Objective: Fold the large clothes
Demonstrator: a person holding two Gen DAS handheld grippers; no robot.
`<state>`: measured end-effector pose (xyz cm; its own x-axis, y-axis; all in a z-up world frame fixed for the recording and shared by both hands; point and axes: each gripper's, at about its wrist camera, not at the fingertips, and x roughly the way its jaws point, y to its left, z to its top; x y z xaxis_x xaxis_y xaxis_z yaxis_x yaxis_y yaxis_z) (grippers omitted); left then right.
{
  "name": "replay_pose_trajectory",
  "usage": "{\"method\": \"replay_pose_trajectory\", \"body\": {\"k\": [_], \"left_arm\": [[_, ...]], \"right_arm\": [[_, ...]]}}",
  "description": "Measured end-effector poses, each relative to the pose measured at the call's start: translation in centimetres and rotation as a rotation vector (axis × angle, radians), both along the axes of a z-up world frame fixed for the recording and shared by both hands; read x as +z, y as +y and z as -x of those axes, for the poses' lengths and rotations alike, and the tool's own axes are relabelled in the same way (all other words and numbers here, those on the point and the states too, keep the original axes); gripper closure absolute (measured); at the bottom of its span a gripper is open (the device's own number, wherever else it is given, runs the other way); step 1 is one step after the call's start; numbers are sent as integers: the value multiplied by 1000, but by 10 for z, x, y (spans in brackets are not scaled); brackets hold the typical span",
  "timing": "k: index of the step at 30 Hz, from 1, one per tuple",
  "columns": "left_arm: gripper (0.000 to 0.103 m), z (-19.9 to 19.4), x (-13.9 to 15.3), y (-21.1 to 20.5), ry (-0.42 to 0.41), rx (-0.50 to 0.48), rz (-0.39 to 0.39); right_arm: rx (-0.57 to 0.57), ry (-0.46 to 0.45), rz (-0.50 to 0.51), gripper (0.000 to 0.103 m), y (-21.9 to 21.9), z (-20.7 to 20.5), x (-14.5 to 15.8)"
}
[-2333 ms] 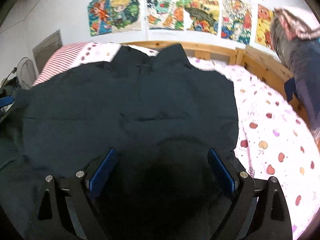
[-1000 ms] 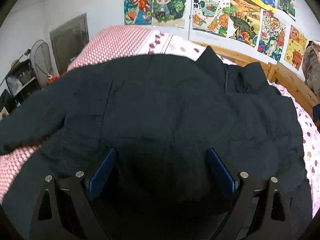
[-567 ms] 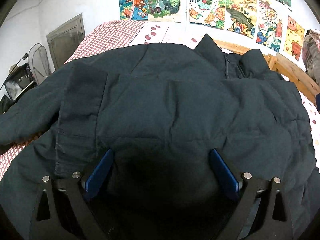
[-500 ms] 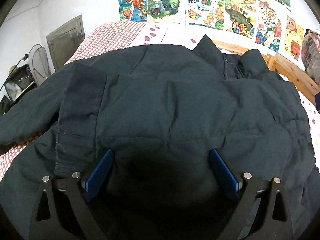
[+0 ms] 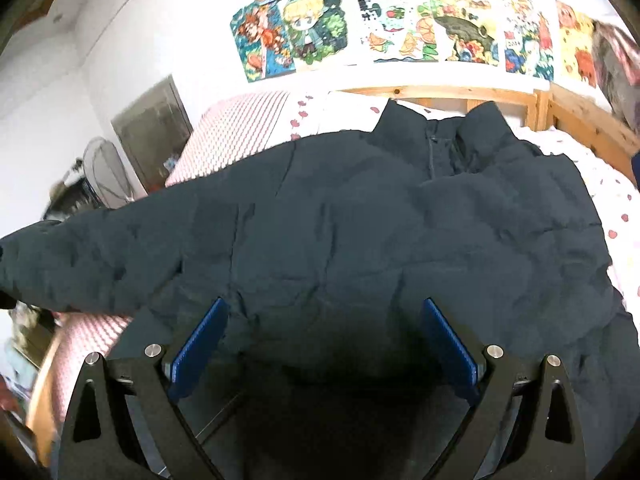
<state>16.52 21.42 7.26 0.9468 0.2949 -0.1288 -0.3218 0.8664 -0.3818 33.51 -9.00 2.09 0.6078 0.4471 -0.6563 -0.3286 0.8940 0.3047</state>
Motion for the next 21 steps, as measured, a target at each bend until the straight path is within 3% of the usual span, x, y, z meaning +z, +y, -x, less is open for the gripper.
{"method": "replay_pose_trajectory", "body": {"k": [4, 12, 17, 21], "left_arm": [[97, -19, 20, -39, 8, -137, -83], [97, -79, 39, -130, 116, -357, -226], [97, -133, 21, -201, 272, -524, -325], [97, -163, -3, -236, 372, -615, -356]], "right_arm": [[-27, 6, -49, 8, -34, -1, 11], [-109, -15, -13, 8, -105, -6, 4], [-163, -7, -16, 8, -145, -9, -11], [-215, 3, -78, 8, -186, -18, -32]]}}
